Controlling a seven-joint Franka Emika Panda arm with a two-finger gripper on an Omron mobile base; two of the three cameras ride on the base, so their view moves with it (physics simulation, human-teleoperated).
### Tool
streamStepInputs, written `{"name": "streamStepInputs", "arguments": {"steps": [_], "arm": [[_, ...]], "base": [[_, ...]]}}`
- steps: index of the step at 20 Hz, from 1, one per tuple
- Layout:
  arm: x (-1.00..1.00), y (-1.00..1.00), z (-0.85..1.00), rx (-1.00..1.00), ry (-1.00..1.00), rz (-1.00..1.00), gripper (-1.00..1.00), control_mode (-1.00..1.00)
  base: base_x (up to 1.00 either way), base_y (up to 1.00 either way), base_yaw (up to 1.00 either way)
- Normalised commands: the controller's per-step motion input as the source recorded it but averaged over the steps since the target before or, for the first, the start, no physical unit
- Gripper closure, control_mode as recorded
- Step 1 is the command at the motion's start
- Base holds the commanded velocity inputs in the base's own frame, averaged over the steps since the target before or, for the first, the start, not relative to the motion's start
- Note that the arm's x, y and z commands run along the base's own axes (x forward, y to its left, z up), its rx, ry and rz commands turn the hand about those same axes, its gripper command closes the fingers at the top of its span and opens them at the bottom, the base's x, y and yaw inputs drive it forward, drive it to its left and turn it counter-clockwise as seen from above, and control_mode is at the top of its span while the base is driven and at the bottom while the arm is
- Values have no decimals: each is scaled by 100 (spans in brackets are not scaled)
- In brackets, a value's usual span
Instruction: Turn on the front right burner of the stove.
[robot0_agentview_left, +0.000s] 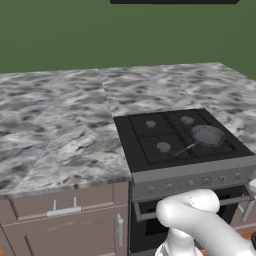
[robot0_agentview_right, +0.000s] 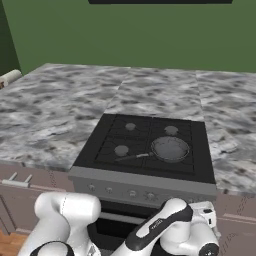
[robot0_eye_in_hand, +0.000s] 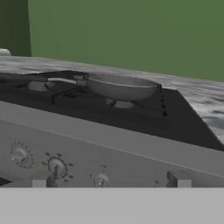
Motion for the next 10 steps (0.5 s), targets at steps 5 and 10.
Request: {"name": "streamStepInputs", "arguments": {"steps": [5, 10], "arm": [[6, -1, -25, 0, 0, 0, -100, -100], [1, 0, -40, 0, 0, -2, -100, -100]], "base": [[0, 0, 0], [0, 0, 0]]}}
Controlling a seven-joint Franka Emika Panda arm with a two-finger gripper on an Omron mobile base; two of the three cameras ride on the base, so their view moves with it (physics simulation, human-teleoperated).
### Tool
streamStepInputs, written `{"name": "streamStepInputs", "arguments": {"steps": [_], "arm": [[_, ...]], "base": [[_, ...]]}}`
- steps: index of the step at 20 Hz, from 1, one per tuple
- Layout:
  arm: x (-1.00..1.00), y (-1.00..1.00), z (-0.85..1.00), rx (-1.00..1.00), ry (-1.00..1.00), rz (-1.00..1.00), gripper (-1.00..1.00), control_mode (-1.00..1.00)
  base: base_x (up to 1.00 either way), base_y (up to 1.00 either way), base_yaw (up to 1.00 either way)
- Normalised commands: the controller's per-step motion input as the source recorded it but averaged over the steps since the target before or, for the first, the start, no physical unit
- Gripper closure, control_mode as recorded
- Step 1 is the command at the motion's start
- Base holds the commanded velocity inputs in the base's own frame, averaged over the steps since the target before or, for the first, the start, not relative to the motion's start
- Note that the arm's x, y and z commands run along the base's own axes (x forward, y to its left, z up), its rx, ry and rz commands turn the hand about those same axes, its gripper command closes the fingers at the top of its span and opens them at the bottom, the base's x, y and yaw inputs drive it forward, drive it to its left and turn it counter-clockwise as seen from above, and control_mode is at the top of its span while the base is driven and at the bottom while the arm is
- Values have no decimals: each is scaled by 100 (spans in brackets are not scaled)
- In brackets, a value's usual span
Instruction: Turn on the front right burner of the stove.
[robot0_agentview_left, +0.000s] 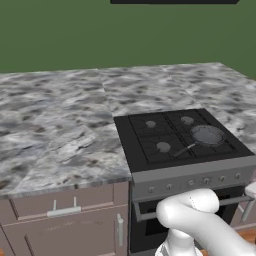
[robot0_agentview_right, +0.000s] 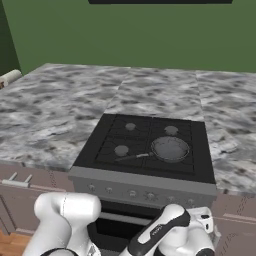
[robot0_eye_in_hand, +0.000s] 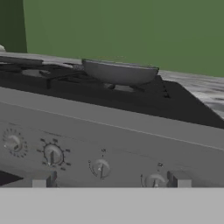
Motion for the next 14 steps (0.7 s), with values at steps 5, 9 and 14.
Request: {"name": "streamStepInputs", "arguments": {"steps": [5, 9, 14], "arm": [[1, -2, -19, 3, 0, -2, -100, -100], [18, -5, -4, 3, -1, -2, -100, -100], [35, -15, -9, 6, -2, -8, -100, -100]], "base": [[0, 0, 0], [0, 0, 0], [0, 0, 0]]}}
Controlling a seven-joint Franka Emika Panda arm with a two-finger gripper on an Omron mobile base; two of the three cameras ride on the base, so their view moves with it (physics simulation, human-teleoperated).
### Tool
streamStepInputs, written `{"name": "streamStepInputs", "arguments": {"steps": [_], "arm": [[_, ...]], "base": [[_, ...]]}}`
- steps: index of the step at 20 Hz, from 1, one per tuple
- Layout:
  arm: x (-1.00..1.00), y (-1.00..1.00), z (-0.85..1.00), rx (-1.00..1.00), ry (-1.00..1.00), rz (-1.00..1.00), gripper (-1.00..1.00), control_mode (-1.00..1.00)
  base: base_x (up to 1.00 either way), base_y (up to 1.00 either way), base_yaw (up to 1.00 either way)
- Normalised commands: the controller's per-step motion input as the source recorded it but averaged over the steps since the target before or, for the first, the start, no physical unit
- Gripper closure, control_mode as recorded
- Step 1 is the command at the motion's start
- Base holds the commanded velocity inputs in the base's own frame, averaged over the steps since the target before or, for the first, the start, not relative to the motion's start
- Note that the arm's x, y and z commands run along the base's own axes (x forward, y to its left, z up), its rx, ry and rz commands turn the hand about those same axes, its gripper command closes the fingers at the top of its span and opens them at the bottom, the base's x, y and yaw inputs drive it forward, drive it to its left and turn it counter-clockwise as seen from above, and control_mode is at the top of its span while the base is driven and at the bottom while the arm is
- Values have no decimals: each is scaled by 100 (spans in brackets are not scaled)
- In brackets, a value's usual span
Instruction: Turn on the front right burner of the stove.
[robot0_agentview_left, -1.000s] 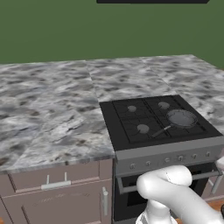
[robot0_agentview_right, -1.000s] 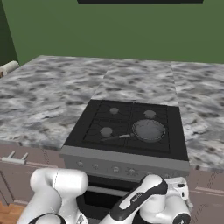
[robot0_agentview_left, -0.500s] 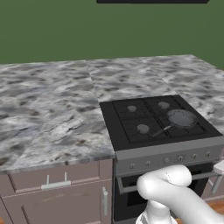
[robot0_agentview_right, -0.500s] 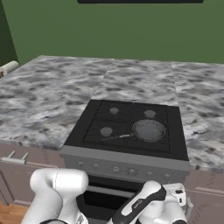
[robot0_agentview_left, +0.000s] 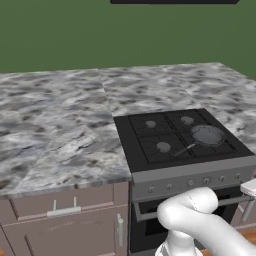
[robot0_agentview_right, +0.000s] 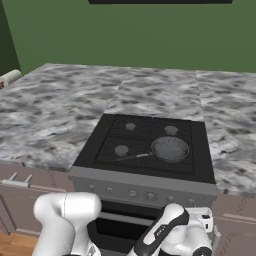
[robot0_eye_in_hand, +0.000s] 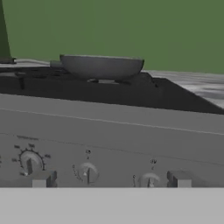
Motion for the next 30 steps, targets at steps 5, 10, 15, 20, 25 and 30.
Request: {"name": "streamStepInputs", "arguments": {"steps": [5, 10, 15, 20, 25, 30], "arm": [[12, -7, -16, 1, -10, -9, -100, -100], [0, -3, -21, 2, -6, -1, -100, -100], [6, -6, -20, 1, -3, 0, -100, -100], [22, -13, -19, 3, -4, 0, -100, -100], [17, -11, -23, 2, -3, 0, -100, -100], [22, -19, -25, 3, 0, 0, -100, -100]], "base": [[0, 0, 0], [0, 0, 0], [0, 0, 0], [0, 0, 0], [0, 0, 0], [0, 0, 0]]}}
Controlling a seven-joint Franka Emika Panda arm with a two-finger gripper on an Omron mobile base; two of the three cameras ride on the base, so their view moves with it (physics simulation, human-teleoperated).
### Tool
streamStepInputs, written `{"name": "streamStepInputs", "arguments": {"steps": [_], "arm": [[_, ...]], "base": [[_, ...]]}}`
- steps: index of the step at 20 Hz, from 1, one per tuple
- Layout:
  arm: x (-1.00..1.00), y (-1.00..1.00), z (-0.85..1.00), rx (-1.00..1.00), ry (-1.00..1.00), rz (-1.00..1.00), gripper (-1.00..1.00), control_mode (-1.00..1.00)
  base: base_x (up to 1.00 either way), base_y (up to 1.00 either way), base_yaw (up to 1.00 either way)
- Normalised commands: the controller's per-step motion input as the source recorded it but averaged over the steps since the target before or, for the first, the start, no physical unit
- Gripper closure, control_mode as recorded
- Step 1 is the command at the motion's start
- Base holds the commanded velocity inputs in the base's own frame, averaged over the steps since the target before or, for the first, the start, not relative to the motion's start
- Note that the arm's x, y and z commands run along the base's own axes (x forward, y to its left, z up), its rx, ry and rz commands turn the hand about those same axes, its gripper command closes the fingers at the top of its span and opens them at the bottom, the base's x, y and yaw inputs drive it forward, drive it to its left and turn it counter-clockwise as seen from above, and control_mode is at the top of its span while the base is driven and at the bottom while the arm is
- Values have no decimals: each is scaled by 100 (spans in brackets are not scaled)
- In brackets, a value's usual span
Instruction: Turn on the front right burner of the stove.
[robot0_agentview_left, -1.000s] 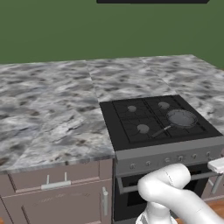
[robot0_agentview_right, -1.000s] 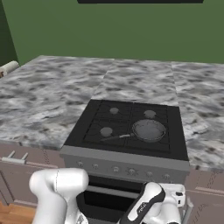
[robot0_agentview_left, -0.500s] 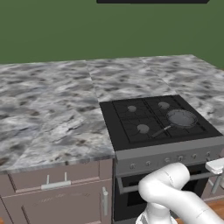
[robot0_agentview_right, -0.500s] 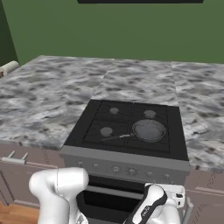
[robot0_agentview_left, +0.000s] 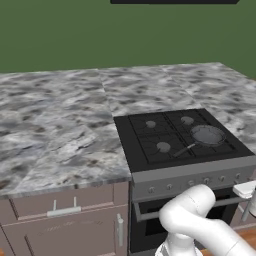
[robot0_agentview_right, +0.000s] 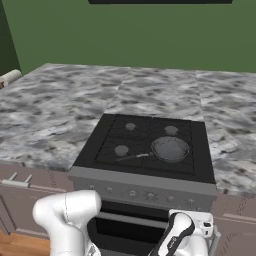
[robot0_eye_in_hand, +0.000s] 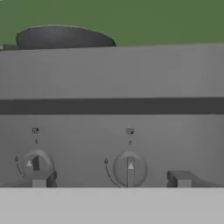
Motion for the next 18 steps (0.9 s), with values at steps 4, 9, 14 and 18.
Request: {"name": "streamStepInputs", "arguments": {"steps": [4, 9, 14, 18], "arm": [[28, -24, -26, 4, 0, 0, -100, -100], [25, -15, -21, 3, -1, 0, -100, -100], [24, -3, -16, 3, -3, 0, -100, -100], [14, 0, -2, 4, -6, 0, -100, -100]], "base": [[0, 0, 0], [0, 0, 0], [0, 0, 0], [0, 0, 0]]}}
